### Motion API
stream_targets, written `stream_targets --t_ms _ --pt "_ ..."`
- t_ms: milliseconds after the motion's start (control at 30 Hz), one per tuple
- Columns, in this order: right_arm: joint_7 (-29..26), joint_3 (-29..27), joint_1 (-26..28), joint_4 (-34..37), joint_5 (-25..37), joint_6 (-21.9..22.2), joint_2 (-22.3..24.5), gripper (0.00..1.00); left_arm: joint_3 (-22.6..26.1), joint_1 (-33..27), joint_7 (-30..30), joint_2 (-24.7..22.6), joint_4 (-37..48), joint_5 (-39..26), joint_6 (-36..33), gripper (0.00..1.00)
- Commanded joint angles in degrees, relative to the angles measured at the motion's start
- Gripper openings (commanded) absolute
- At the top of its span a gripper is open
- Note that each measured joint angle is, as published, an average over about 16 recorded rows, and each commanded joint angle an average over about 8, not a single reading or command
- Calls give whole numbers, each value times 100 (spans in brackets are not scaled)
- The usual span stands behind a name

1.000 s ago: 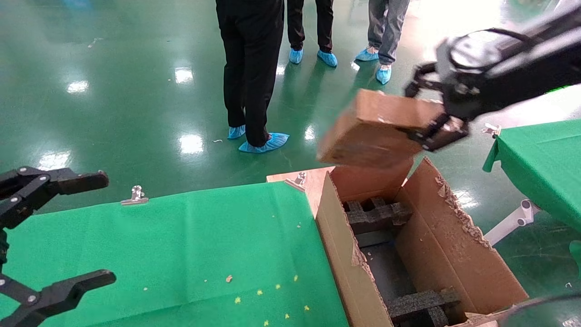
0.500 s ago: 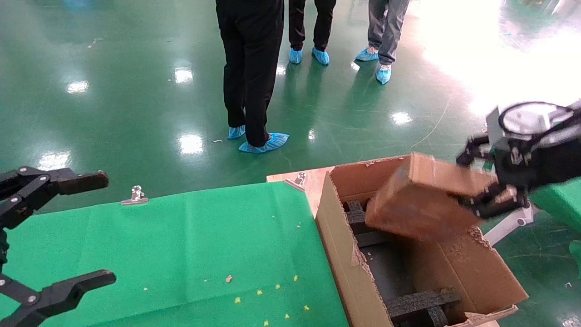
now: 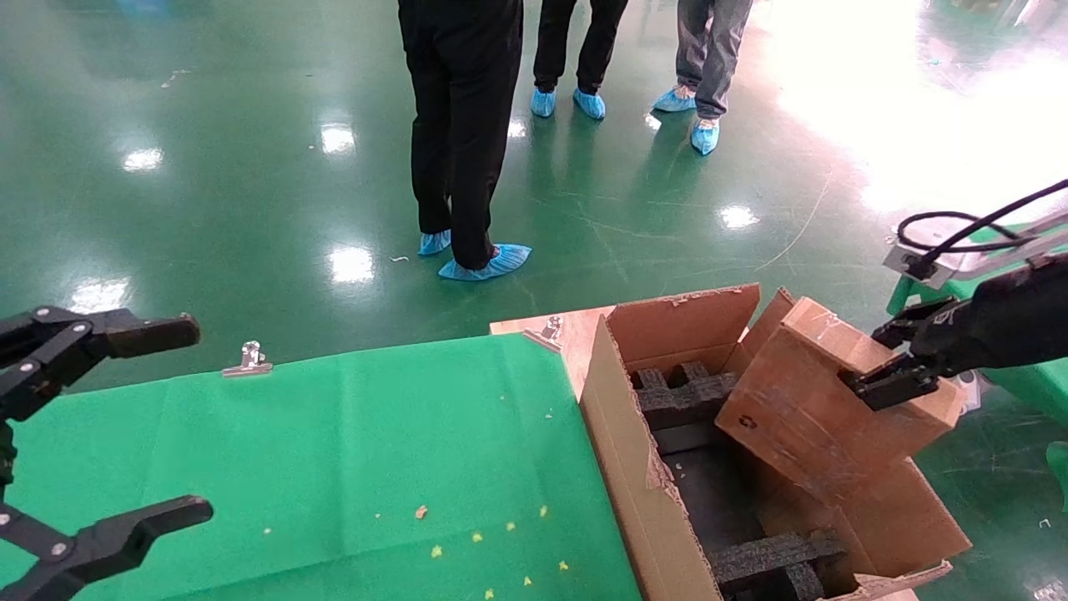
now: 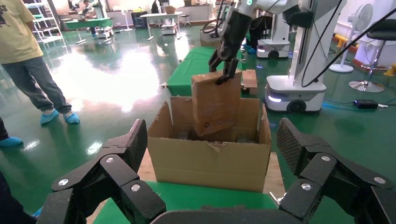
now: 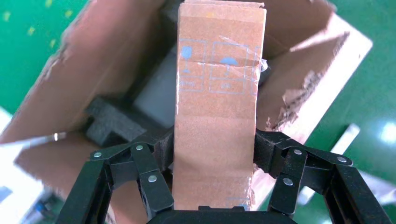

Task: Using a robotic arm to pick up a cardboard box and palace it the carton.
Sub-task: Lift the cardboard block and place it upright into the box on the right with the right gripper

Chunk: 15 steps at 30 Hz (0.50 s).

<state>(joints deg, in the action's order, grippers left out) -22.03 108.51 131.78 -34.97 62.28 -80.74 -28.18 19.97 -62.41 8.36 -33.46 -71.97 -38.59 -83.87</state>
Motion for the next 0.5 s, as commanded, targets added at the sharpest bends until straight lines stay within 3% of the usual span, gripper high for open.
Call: stream_targets --t_ms 33,300,500 --pt "-308 20 -120 7 -24 207 5 0 0 0 0 0 0 0 0 100" --pt "-1778 142 -380 -700 -17 977 352 0 0 0 0 0 0 0 0 100" --pt "-2960 333 -317 -1651 510 1627 743 0 1 0 0 0 0 1 0 100"
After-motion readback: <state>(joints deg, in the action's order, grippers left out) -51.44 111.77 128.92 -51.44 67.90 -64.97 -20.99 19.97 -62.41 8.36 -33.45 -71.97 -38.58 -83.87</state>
